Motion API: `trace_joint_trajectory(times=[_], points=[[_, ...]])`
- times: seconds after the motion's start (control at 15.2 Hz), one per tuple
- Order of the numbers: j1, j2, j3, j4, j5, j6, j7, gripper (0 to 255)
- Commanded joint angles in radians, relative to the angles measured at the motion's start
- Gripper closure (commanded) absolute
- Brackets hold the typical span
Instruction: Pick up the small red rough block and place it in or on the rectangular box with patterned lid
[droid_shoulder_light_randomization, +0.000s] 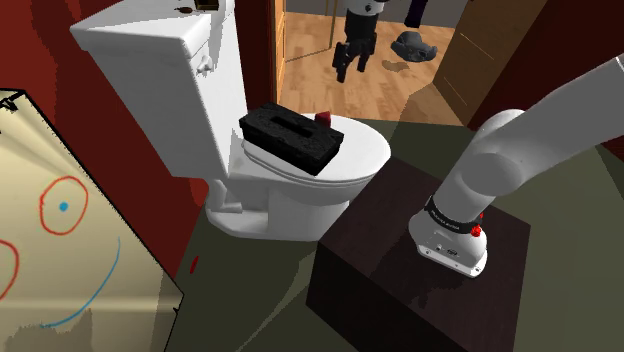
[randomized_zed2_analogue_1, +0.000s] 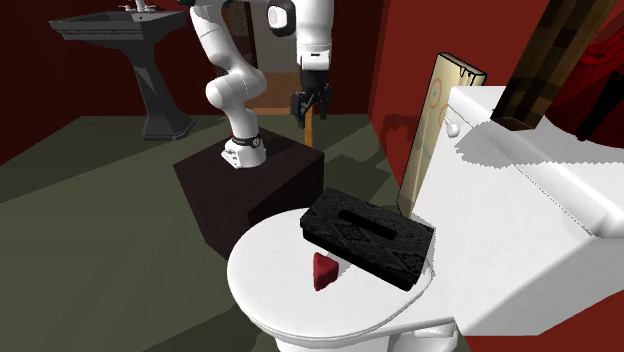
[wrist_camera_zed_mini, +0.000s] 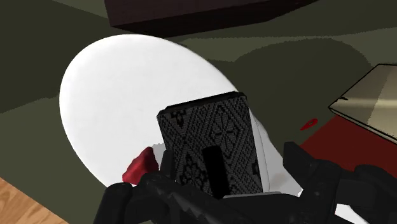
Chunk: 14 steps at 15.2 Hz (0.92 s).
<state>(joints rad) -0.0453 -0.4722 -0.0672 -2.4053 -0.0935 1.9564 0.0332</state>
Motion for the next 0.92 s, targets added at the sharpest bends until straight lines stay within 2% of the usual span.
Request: trace_joint_trajectory(times=[0.0,0.4,0.86], points=[[-0.01,0.069,-0.012,0.015,-0.005,0.053,0.003,0],[-0.038,0.277,-0.049,0.066,-0.011,0.202,0.008,0],[-0.069,0.534,-0.086,0.179,0.01,0.336,0.001,0]])
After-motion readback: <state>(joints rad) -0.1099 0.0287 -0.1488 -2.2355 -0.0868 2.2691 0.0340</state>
